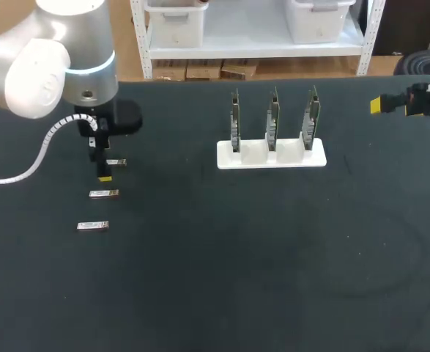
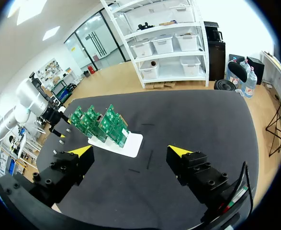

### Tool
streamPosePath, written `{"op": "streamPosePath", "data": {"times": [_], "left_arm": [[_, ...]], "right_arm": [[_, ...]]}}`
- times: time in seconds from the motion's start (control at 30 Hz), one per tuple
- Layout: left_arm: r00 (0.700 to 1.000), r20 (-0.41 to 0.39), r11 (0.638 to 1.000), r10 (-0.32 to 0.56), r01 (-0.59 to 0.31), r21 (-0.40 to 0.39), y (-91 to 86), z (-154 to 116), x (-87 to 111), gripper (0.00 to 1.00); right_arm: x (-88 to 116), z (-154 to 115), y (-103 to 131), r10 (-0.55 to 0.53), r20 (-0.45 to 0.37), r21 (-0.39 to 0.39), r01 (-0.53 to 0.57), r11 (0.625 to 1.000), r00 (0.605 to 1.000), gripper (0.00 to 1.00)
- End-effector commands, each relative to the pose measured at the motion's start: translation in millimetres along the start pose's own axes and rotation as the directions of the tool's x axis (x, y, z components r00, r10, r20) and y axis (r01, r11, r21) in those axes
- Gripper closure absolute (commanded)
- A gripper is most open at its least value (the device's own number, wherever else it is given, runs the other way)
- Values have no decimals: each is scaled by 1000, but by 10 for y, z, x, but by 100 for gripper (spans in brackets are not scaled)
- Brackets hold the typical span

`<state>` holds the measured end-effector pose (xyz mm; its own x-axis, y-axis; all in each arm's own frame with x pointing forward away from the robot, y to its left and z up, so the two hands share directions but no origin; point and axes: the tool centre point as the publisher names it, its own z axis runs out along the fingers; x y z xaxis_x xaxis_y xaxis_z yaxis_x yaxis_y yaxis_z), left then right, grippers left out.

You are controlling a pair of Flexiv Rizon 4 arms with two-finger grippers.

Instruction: Pick up the optical module with the left hand, and insert it into the network port with the right hand.

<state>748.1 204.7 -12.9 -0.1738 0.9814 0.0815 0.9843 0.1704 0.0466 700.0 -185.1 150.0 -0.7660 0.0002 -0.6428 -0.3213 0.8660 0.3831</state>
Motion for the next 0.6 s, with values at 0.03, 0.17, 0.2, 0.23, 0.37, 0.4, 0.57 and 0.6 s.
{"op": "streamPosePath", "data": {"times": [0.03, 0.17, 0.2, 0.23, 0.37, 0.4, 0.57, 0.6], "left_arm": [[1000, 1, 1000, 0, 0, 9, 26, 6, 8, 0], [1000, 1, 1000, -6, 6, 19, 18, 9, 24, 0], [1000, 2, 1000, -6, 6, 21, 18, 10, 25, 0], [1000, 2, 1000, -6, 6, 21, 17, 11, 25, 0], [1000, 4, 1000, -8, 8, 26, 16, 9, 32, 0], [1000, 3, 1000, -9, 9, 26, 19, 12, 34, 0], [1000, 1, 1000, -7, 7, 26, 19, 19, 33, 0], [1000, 1, 1000, -7, 7, 25, 18, 19, 31, 0]], "right_arm": [[0, 0, 0, 0, 0, 0, 0, 1000, 1000, 0], [0, 0, 0, 0, 0, 0, 0, 1000, 1000, 0], [0, 0, 0, 0, 0, 0, 0, 1000, 1000, 0], [0, 0, 0, 0, 0, 0, 0, 1000, 1000, 0], [0, 0, 0, 0, 0, 0, 0, 1000, 1000, 0], [0, 0, 0, 0, 0, 0, 0, 1000, 1000, 0], [0, 0, 0, 0, 0, 0, 0, 1000, 1000, 0], [0, 0, 0, 0, 0, 0, 0, 1000, 1000, 0]]}}
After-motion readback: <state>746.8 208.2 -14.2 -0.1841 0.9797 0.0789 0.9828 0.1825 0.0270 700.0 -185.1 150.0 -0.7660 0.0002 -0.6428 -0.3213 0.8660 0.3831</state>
